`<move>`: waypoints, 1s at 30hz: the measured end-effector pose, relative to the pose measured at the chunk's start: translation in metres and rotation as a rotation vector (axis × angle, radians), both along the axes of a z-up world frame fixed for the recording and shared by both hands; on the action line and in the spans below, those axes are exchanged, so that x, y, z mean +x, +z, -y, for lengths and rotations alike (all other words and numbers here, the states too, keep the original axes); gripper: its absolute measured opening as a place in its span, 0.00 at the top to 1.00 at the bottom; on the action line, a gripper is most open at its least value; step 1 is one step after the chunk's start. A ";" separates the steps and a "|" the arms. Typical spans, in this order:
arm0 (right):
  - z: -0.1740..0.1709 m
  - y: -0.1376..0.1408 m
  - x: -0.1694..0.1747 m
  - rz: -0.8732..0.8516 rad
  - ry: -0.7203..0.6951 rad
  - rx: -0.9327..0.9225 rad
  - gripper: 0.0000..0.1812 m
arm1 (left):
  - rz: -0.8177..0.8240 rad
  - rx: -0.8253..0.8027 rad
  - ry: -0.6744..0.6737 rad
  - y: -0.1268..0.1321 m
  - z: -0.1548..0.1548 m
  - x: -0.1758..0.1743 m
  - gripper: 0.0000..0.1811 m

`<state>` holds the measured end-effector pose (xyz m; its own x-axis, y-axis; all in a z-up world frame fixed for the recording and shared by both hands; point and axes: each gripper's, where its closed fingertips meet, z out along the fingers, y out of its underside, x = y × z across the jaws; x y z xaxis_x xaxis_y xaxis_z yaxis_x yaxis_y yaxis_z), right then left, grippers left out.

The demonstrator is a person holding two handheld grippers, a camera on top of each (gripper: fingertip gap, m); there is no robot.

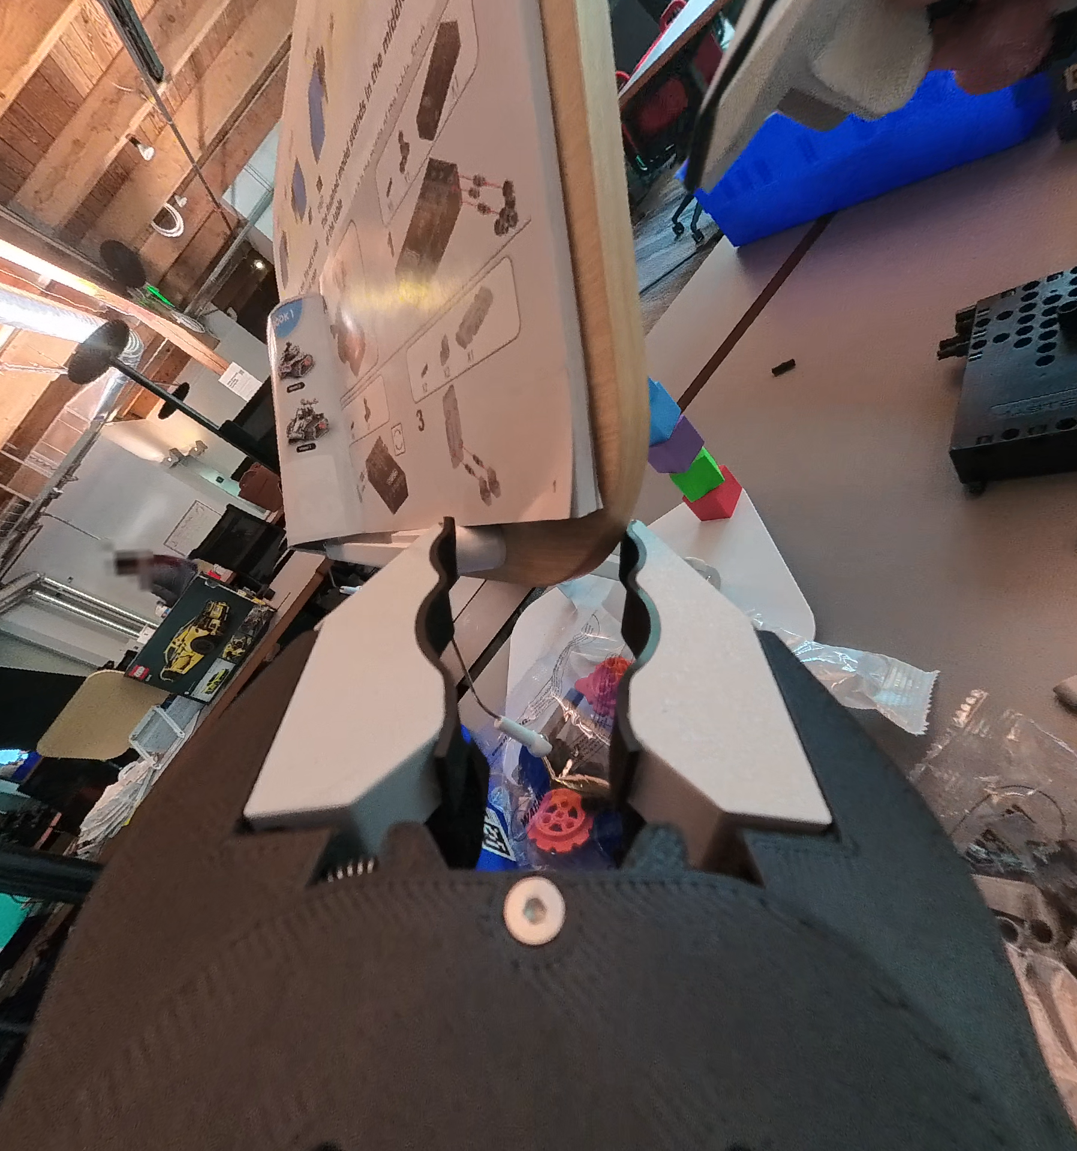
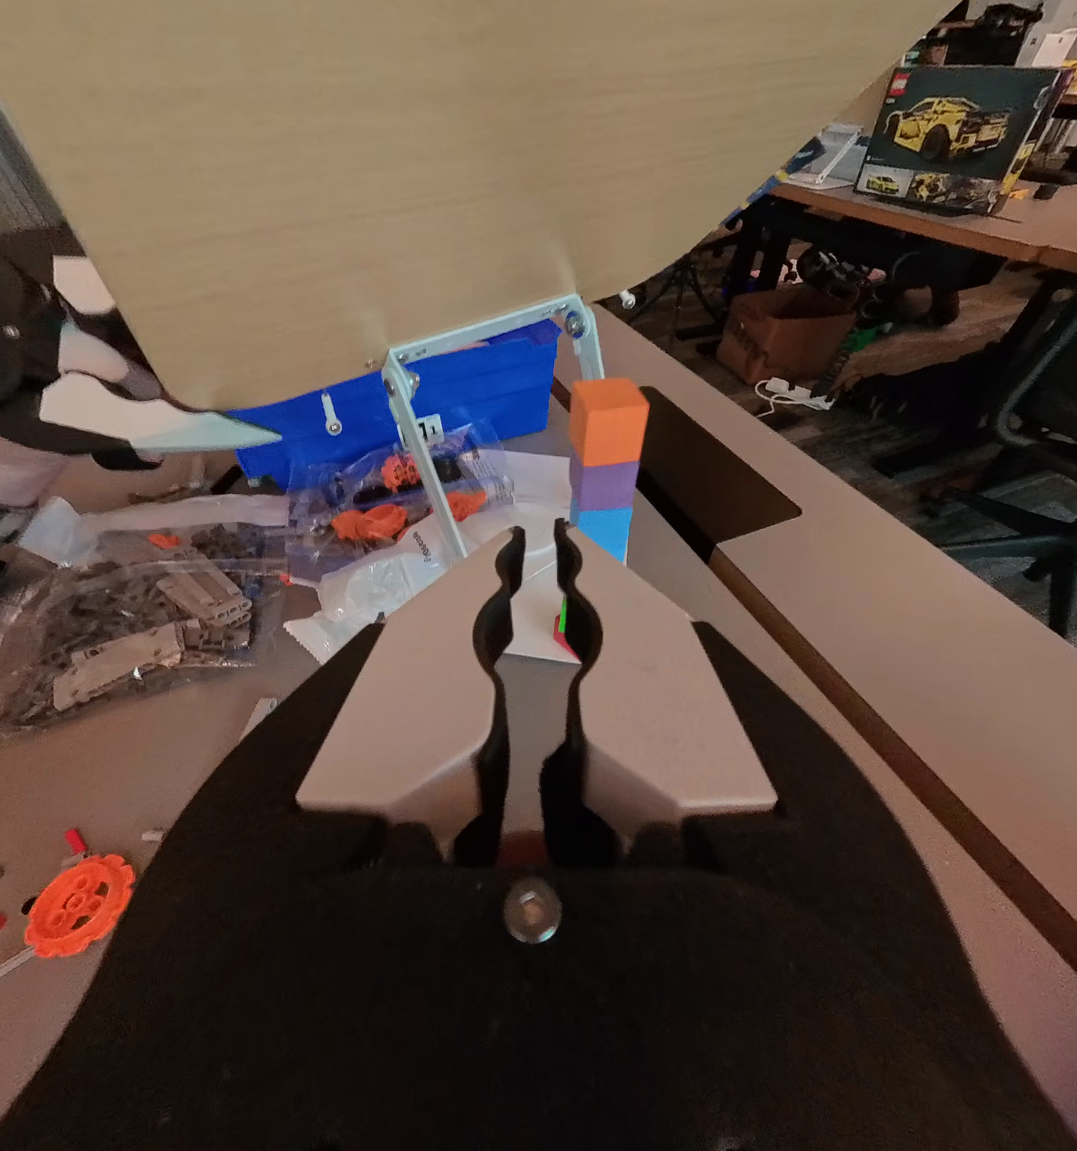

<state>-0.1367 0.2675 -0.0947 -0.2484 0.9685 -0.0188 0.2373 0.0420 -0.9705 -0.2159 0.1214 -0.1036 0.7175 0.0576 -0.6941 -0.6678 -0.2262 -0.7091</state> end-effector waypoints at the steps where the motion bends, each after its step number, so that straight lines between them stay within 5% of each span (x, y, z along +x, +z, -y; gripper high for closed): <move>1: 0.005 -0.005 0.001 0.010 -0.005 0.018 0.97 | 0.001 0.000 -0.001 0.000 0.000 0.000 0.72; 5: -0.002 -0.024 -0.002 0.080 -0.092 0.088 1.00 | 0.001 0.000 -0.002 0.000 0.000 0.001 0.72; 16: -0.043 -0.057 -0.034 0.201 -0.134 -0.103 1.00 | 0.007 0.000 -0.006 0.000 0.000 0.002 0.72; 23: -0.067 -0.097 -0.077 0.333 -0.049 -0.286 1.00 | 0.013 -0.005 -0.006 -0.003 -0.001 0.001 0.73; 30: -0.042 -0.128 -0.110 0.469 0.114 -0.370 1.00 | 0.017 -0.003 -0.008 -0.004 -0.002 0.001 0.74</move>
